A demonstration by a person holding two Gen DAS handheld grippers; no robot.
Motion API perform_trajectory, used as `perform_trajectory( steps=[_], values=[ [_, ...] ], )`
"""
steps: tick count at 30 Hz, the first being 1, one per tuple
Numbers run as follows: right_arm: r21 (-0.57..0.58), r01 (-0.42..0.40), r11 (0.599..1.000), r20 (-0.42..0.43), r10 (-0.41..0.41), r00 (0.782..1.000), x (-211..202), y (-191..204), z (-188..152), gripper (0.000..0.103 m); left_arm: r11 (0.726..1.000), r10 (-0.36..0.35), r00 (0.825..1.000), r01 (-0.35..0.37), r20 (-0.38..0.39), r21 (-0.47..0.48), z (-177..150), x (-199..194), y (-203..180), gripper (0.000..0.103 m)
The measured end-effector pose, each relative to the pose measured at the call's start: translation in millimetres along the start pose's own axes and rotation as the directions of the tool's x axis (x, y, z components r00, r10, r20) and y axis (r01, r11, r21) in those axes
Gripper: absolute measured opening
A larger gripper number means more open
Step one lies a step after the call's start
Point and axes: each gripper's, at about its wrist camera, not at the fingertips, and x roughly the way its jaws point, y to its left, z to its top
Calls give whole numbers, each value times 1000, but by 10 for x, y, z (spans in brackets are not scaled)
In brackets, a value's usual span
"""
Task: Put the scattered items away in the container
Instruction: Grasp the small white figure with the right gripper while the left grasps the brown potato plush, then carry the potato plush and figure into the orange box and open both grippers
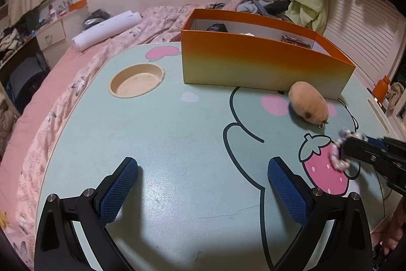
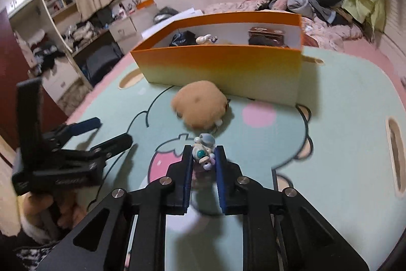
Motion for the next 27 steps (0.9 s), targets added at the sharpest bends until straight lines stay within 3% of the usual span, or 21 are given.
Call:
perform_trajectory(
  steps=[4, 8, 10, 13, 17, 21, 24, 27],
  values=[
    [20, 2, 1000, 40, -3, 999, -154, -27, -98, 18, 999, -38, 999, 39, -30, 29, 62, -11, -84, 102],
    [47, 11, 999, 83, -15, 996, -271, -63, -107, 18, 981, -194, 980, 194, -54, 4, 215, -48, -244, 102],
    [54, 28, 998, 105, -33, 994, -323, -89, -83, 18, 981, -182, 982, 184, -43, 57, 338, -50, -413, 102],
    [67, 48, 997, 129, -56, 990, -394, -144, -65, 18, 982, -112, 994, 113, -17, 152, 488, 7, -665, 102],
    [90, 52, 995, 138, -64, 988, -423, -238, -53, 18, 969, -136, 990, 142, -42, 201, 586, 110, -910, 102],
    [108, 49, 993, 137, -64, 988, -421, -314, -64, 18, 959, -112, 992, 122, -50, 255, 644, 202, -1055, 101],
    [109, 46, 993, 137, -61, 989, -416, -318, -74, 18, 955, -118, 988, 141, -104, 261, 604, 335, -1066, 46],
    [108, 47, 993, 132, -61, 989, -392, -315, -76, 18, 954, -168, 983, 180, -70, 238, 564, 233, -959, 44]
  ],
)
